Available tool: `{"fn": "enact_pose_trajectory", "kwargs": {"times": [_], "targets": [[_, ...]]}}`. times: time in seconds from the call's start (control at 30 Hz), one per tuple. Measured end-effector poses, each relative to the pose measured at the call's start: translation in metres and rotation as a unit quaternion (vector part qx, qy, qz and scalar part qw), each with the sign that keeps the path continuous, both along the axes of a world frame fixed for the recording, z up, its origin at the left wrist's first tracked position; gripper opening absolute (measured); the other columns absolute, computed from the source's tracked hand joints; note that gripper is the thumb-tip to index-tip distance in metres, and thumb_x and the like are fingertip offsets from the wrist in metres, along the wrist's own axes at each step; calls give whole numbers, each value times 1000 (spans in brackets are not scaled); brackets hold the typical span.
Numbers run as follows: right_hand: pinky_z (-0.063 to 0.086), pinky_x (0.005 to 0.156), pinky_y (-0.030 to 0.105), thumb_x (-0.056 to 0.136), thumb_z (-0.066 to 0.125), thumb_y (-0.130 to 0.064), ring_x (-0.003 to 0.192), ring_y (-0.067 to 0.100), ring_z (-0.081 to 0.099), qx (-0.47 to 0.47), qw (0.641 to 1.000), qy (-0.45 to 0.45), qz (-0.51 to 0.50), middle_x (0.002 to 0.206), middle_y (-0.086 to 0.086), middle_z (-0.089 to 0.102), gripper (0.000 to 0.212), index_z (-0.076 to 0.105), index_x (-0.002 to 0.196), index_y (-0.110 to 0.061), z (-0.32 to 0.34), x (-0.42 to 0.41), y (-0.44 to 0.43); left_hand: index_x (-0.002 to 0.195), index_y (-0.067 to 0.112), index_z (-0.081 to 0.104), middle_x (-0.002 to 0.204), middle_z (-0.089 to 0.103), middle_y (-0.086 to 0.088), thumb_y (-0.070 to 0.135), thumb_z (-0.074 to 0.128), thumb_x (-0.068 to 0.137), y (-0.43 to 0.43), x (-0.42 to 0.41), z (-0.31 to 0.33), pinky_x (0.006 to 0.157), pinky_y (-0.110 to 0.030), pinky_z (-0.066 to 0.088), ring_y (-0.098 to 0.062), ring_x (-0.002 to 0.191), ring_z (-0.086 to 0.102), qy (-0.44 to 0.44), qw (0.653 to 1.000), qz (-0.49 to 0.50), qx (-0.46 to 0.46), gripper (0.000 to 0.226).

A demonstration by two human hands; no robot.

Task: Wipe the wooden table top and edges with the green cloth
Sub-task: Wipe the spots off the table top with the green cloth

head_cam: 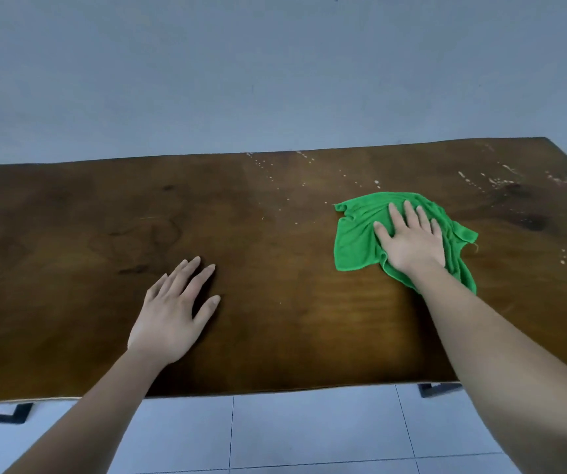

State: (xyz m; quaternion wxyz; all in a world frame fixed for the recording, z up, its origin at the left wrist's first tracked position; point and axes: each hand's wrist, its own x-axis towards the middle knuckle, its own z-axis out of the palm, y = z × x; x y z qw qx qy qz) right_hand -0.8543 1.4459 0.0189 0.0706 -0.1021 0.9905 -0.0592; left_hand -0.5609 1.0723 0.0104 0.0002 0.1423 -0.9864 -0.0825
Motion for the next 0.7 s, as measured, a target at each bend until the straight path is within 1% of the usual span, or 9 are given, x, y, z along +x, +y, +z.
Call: {"fn": "enact_pose_trajectory", "kwargs": {"times": [0.1,0.17,0.37,0.43,0.5,0.6,0.7], "targets": [[1,136,56,106,3,-72,171,31,-7,5,998,-1,-61,184,4,-8,83,-1,176,-28,-1,-7,-40,173,46,14,183,6,16,82,3,104,0,0,-1,138,-44,7,-7,169,-5,2,1000,0,-3,79],[0,136,58,106,2,-70,170,33,-7,12,999,1,-47,184,7,-9,84,-2,176,-25,1,-4,-73,173,47,13,183,5,17,82,3,104,-1,0,-3,138,-43,6,-6,169,-7,2,1000,1,-6,78],[-4,135,62,103,-3,-73,169,37,-11,11,995,2,103,183,9,-7,87,1,176,-26,6,36,-192,173,48,15,183,3,19,81,5,104,-1,-2,-2,138,-43,6,-3,167,-10,1,1000,0,0,76],[-5,135,62,103,-3,-75,169,36,-12,9,986,3,168,183,8,-7,87,2,176,-28,6,53,-228,172,49,15,183,3,19,82,5,104,0,-2,-1,138,-43,6,-2,167,-11,1,1000,1,6,77],[-5,135,61,104,2,-76,169,33,-12,3,972,-2,233,184,4,-5,86,6,176,-29,5,62,-253,172,50,14,182,2,20,84,1,101,0,-3,0,138,-44,6,-2,167,-10,-4,1000,7,9,80],[-6,136,56,104,6,-79,170,24,-11,4,950,-8,312,185,-2,-2,85,9,176,-34,4,50,-261,172,51,13,182,1,20,87,-2,98,-1,-4,2,138,-46,6,-4,168,-10,-13,1000,9,9,83],[-3,137,53,102,4,-84,170,19,-7,4,933,1,359,184,-6,-2,85,7,175,-40,6,22,-243,172,50,16,182,5,20,85,3,101,-2,-3,1,138,-46,9,-3,168,-8,0,1000,5,10,80]]}}
